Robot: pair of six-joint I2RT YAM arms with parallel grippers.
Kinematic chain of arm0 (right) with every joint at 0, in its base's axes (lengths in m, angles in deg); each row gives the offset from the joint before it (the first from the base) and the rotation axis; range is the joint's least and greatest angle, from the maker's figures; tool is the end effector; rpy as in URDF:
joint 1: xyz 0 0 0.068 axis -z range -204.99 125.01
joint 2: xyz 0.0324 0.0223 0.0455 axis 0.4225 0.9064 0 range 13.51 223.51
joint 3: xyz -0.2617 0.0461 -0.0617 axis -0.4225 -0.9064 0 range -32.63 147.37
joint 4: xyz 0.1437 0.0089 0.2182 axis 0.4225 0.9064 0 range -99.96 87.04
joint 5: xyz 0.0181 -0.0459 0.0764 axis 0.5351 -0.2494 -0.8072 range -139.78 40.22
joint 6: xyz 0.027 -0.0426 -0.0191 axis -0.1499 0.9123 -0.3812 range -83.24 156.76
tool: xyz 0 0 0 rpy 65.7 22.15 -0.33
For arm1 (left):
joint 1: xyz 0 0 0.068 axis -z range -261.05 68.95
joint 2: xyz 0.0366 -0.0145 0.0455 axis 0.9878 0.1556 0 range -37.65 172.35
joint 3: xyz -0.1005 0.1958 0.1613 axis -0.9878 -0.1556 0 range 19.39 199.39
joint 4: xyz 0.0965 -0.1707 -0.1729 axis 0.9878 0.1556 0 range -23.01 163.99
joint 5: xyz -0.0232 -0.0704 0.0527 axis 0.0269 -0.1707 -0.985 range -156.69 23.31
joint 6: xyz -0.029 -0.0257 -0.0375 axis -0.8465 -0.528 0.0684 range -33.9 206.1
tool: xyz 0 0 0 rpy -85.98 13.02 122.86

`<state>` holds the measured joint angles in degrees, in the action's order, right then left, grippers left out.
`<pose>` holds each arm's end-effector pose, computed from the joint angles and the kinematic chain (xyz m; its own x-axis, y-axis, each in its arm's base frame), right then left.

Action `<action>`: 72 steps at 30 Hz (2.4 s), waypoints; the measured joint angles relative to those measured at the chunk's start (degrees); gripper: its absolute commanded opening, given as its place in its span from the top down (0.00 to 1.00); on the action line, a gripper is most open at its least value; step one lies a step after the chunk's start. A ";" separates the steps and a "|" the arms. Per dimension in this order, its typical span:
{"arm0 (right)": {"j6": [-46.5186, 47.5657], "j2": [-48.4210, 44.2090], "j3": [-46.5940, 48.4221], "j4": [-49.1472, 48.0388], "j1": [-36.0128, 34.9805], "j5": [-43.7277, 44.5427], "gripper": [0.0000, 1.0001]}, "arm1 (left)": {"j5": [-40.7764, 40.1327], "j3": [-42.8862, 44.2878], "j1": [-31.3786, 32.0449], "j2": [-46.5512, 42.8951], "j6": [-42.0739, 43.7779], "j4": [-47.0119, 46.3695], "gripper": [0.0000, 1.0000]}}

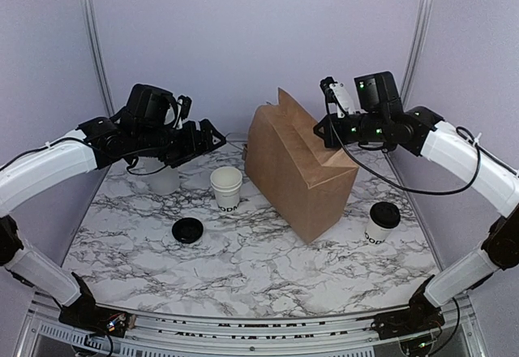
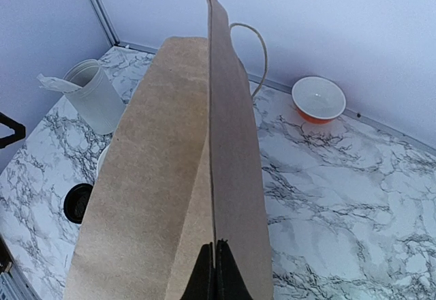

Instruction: Pack the takeout coffee

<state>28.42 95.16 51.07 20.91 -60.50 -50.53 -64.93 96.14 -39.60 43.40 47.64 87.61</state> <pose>0.2605 0.1864 0.3906 -0.4738 -0.1601 -0.8659 -0.5270 0.8393 0.1332 0.2445 -0.2174 0.3696 -0.6718 -0.2362 -0.7021 0.3379 0.7458 -0.5741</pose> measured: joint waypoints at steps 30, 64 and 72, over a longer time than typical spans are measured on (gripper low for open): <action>-1.38 -1.97 -2.32 0.90 0.00 -5.51 1.00 | -0.74 8.41 -0.20 7.10 4.44 0.94 0.29; 1.11 -13.20 -6.03 4.15 0.00 -14.10 0.99 | 14.60 42.23 -11.10 38.97 7.04 18.05 0.47; 1.20 -13.20 -6.05 4.35 -0.02 -14.40 0.99 | 16.41 42.29 -10.67 41.07 8.33 21.31 0.45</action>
<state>29.62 81.96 45.02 25.26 -60.52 -64.93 -48.51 138.43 -50.26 84.47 55.97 108.92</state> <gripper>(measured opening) 0.012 0.548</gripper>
